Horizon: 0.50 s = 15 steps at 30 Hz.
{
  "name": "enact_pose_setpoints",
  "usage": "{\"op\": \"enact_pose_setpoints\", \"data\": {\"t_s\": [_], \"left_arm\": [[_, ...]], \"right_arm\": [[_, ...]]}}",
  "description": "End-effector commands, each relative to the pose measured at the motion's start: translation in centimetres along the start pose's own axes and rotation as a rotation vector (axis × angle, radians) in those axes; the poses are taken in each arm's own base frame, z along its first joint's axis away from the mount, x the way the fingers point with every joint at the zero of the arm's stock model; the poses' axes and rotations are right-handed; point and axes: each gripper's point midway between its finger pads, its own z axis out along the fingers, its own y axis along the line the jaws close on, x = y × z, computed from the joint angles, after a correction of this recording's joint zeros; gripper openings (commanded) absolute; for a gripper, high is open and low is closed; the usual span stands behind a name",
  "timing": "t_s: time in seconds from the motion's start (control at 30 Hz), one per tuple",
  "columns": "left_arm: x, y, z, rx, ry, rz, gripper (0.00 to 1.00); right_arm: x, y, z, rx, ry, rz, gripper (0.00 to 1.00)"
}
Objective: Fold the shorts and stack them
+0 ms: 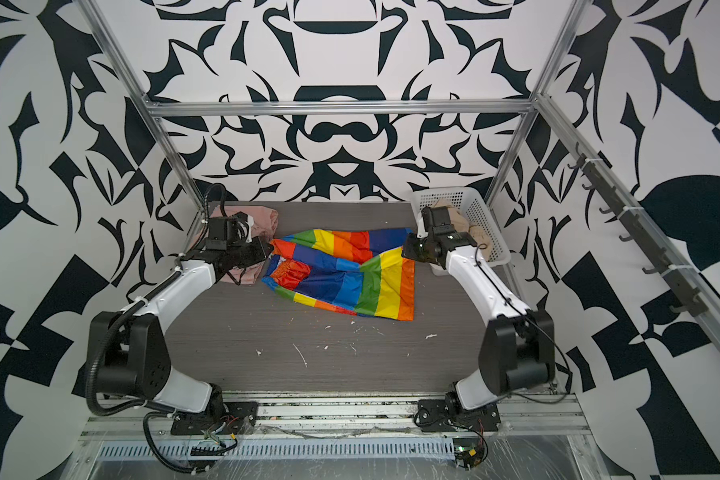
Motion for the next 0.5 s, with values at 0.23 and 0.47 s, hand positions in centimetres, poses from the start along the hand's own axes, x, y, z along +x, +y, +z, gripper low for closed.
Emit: {"op": "enact_pose_setpoints", "data": {"t_s": [0.23, 0.47], "left_arm": [[6.8, 6.4, 1.3, -0.171, 0.114, -0.002, 0.0], [7.8, 6.6, 1.7, -0.161, 0.153, -0.029, 0.23]], "right_arm": [[15.7, -3.0, 3.6, 0.038, 0.289, 0.023, 0.0], [18.3, -3.7, 5.1, 0.043, 0.351, 0.026, 0.09]]}}
